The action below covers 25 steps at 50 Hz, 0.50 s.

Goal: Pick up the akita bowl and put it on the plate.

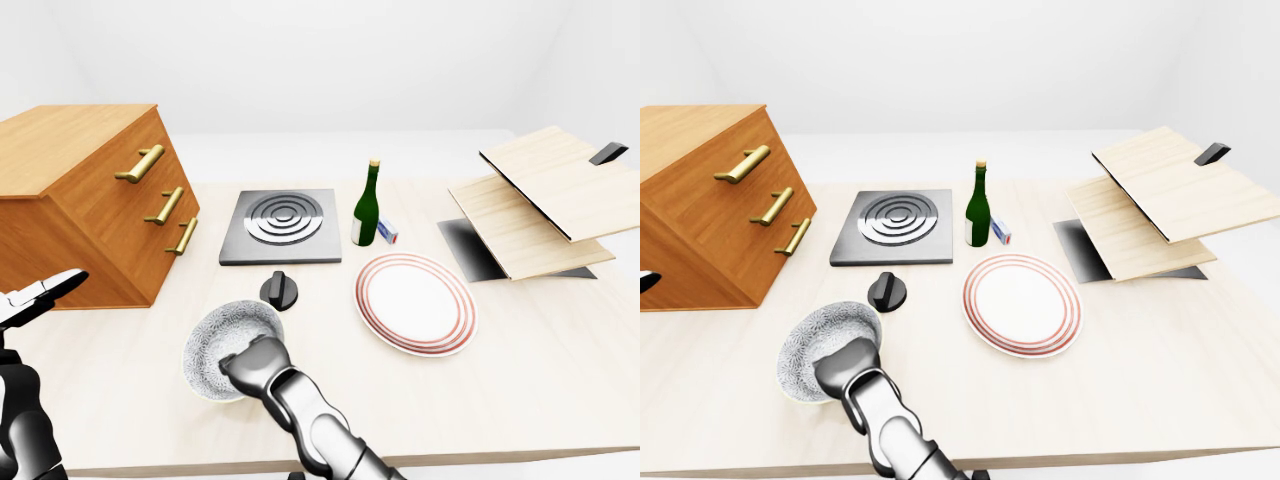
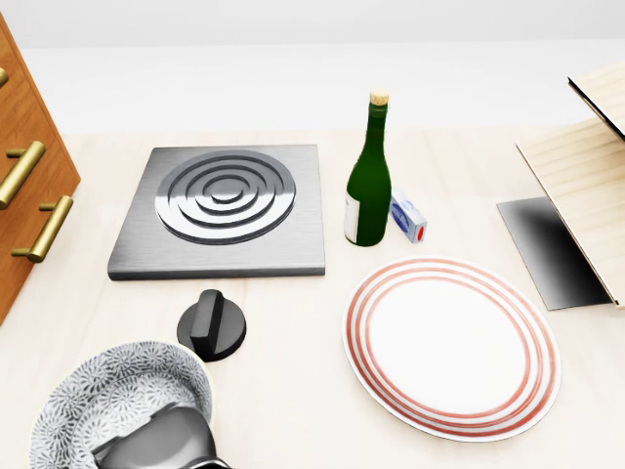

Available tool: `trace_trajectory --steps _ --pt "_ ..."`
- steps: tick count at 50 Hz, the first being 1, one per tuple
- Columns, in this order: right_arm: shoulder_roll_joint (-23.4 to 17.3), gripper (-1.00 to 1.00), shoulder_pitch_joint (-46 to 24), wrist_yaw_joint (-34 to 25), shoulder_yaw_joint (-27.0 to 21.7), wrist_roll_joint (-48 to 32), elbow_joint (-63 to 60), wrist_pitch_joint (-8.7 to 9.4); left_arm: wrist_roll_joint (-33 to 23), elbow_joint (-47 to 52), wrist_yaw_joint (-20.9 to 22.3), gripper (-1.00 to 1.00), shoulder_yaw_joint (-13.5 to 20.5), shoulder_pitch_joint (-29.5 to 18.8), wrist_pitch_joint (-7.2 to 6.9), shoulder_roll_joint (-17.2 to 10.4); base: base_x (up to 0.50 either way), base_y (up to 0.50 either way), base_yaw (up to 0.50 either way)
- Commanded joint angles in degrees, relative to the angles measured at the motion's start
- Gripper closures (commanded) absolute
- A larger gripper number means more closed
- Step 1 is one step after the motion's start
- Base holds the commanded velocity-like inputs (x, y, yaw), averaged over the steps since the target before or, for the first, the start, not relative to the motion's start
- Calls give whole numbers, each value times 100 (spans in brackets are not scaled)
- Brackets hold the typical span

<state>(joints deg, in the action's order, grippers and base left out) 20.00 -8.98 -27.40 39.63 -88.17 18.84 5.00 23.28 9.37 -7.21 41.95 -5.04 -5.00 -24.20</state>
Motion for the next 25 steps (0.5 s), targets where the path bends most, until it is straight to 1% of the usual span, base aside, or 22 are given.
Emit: trace_trajectory --steps 1,3,5,10,17,25 --pt "0 100 167 20 111 238 -14 0 -14 -41 5 -100 -12 -1 0 8 0 0 0" --pt "0 100 145 -25 179 152 -22 0 -10 -48 0 -100 -13 -4 0 2 0 0 0" --pt "0 100 102 44 122 197 69 0 -7 -40 3 -100 -15 2 0 5 0 0 0" --pt "0 100 123 -68 166 68 63 0 2 -24 -10 -100 -12 -4 0 -3 0 0 0" --pt "0 100 83 -7 119 37 184 0 -6 -29 -9 -100 -15 -6 0 7 0 0 0" --pt "0 100 79 -81 113 -62 172 0 5 -32 -23 -100 -18 -14 0 -5 0 0 0"
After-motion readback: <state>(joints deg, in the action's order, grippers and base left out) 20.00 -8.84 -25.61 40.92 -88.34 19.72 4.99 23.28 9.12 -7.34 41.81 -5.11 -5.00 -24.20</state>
